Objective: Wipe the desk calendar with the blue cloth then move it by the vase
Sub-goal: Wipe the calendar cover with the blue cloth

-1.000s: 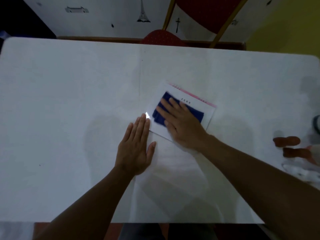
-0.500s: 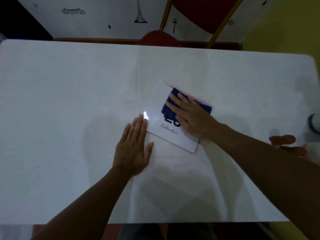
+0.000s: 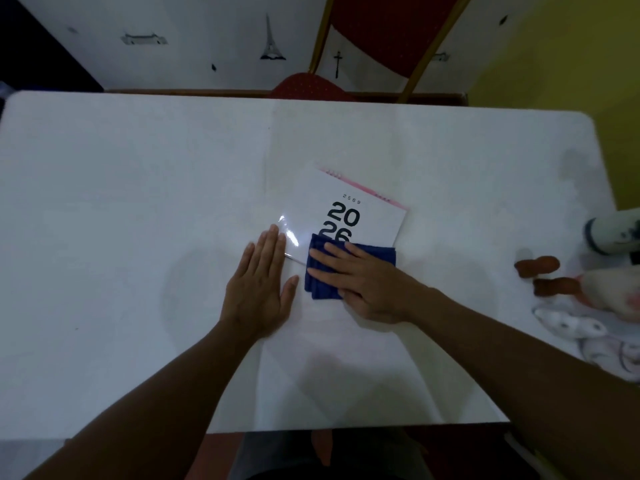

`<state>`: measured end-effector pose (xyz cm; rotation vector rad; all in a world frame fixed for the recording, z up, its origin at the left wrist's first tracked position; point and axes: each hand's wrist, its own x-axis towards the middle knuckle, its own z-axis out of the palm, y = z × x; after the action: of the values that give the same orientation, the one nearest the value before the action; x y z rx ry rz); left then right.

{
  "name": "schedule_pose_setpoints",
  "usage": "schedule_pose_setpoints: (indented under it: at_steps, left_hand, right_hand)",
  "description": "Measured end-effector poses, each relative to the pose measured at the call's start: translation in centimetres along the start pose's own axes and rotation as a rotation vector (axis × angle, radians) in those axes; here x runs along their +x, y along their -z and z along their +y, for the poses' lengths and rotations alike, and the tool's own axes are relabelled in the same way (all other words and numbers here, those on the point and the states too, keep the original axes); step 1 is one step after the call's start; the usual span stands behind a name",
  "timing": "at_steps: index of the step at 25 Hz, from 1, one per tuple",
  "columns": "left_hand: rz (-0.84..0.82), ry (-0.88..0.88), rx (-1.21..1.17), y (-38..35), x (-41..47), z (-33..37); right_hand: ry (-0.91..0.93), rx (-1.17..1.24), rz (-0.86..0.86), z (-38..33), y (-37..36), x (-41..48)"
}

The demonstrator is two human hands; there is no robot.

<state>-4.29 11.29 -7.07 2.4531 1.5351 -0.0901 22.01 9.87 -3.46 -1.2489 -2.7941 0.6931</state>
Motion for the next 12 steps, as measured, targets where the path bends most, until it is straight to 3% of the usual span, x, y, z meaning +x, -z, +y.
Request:
schedule_pose_setpoints:
  at_steps: [3,5,8,12]
  left_hand:
    - [-0.075,0.075,-0.033,2.0,0.5,1.7]
    - [-0.07,0.149,-0.08,3.6,1.3,3.5]
    - [-0.012,0.025,-0.135,5.1,2.6,6.0]
    - [-0.097,-0.156,-0.085,5.7,3.5,7.6]
  right_hand:
    - [-0.245,0.21,0.207,-0.6,0.7,-0.7]
    - [-0.479,0.204,0.34,-0.5,1.0,-1.7]
    - [-0.623,0.129,0.291,-0.3,1.4,-2.4]
    - [-0.705,0.236,0.184,-0.8,2.1,-1.4]
